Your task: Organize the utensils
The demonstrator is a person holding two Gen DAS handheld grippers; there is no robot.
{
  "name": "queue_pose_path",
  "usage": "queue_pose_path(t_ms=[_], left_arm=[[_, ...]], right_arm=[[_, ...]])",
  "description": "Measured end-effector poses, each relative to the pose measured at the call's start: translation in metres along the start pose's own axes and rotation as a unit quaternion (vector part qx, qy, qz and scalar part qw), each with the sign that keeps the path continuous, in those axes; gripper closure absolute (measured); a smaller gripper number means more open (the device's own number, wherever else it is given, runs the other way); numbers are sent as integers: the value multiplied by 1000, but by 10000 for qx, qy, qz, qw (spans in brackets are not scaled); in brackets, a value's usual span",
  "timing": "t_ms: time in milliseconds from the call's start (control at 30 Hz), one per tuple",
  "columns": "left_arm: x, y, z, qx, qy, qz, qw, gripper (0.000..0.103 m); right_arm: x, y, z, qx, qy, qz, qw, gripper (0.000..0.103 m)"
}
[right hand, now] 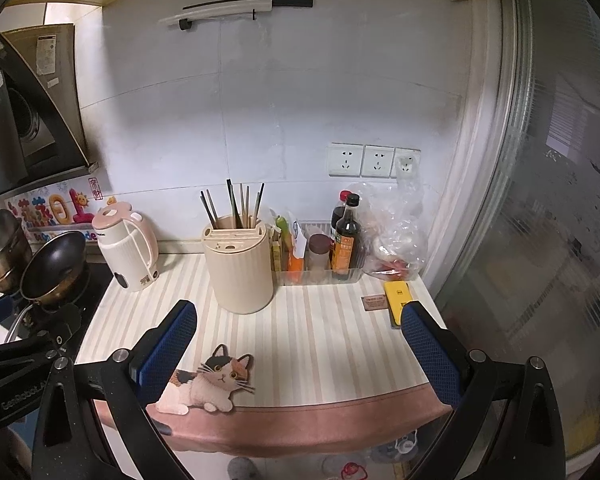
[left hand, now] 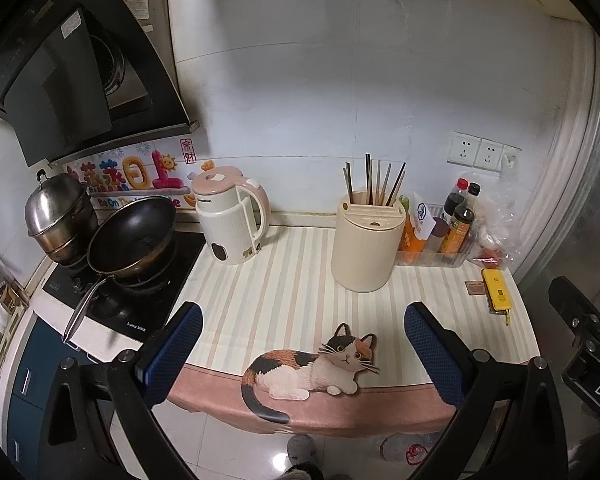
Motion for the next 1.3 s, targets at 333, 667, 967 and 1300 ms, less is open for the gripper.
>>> queue_pose_path(t_ms=[333, 667, 967, 1300], left_arm=[[-5, 1, -3, 33, -1, -69, 10000, 0], [-5, 2, -2, 42, -3, -83, 10000, 0], [-5, 3, -2, 46, -8, -60, 10000, 0], [-2, 5, -2, 47, -17, -13, 10000, 0]], right_arm=[[-5, -2, -2, -16, 28, -57, 10000, 0], [-7, -8, 2, -121, 53, -93, 9999, 0], [-7, -8, 3, -121, 54, -92, 9999, 0], [-6, -6, 3, -108, 64, -80, 9999, 0]])
Point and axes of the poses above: each gripper's, at about its wrist camera, not at the fingertips, and y roughly against the way its jaws point, x to its right, z to its underside, the point moved 8 cm from there along -y, roughly the way its jaws point, and after that the axes turned 8 degrees about y, right-handed, at the moved point
